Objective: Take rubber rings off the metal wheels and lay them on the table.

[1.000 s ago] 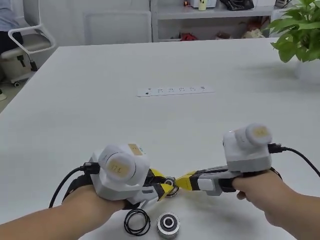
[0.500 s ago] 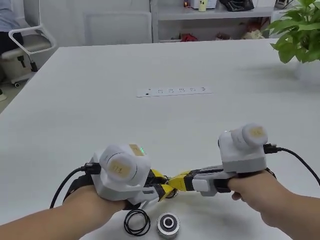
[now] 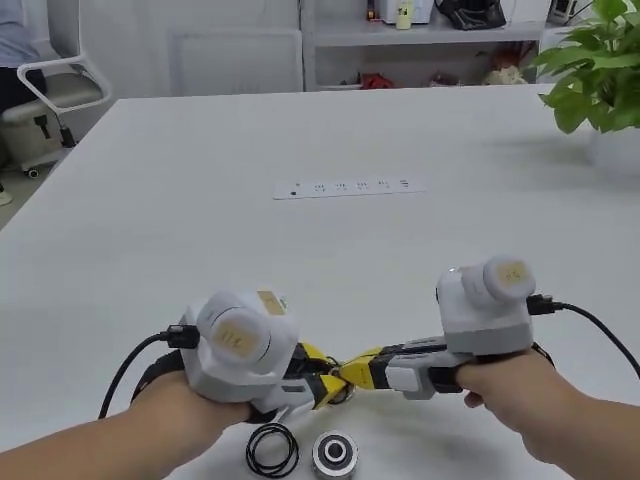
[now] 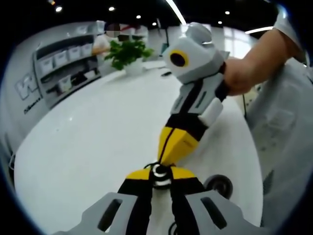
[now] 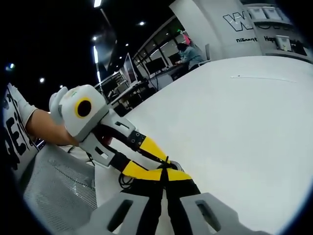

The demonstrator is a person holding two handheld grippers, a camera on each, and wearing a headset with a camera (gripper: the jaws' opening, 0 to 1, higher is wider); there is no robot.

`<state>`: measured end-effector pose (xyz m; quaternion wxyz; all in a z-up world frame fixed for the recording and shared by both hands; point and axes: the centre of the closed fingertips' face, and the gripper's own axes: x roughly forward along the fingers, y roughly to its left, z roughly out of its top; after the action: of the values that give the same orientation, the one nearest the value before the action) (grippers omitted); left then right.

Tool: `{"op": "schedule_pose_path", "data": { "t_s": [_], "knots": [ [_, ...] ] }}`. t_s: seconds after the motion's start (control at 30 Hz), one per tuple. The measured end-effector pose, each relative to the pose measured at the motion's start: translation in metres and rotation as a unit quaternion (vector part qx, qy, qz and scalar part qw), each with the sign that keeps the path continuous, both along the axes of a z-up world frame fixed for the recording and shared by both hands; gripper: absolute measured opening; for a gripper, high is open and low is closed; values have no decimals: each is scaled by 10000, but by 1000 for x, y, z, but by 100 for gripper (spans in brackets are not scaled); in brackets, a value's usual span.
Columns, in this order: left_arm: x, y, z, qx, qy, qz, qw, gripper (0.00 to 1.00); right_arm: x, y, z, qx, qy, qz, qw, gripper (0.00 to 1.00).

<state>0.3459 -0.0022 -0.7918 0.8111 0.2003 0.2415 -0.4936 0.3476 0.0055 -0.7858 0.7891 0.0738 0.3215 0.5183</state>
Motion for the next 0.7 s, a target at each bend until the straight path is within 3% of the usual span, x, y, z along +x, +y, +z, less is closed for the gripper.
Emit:
{"op": "schedule_pose_path", "data": {
  "t_s": [0.27,0.7],
  "knots": [
    [-8,4,3,-1,17,-111,9999,20,0,-1,1,20,11,-16,10000,0],
    [-16,13,17,-235,-14,-33,9997,26,-1,-1,5,57,24,-17,10000,0]
  ]
}}
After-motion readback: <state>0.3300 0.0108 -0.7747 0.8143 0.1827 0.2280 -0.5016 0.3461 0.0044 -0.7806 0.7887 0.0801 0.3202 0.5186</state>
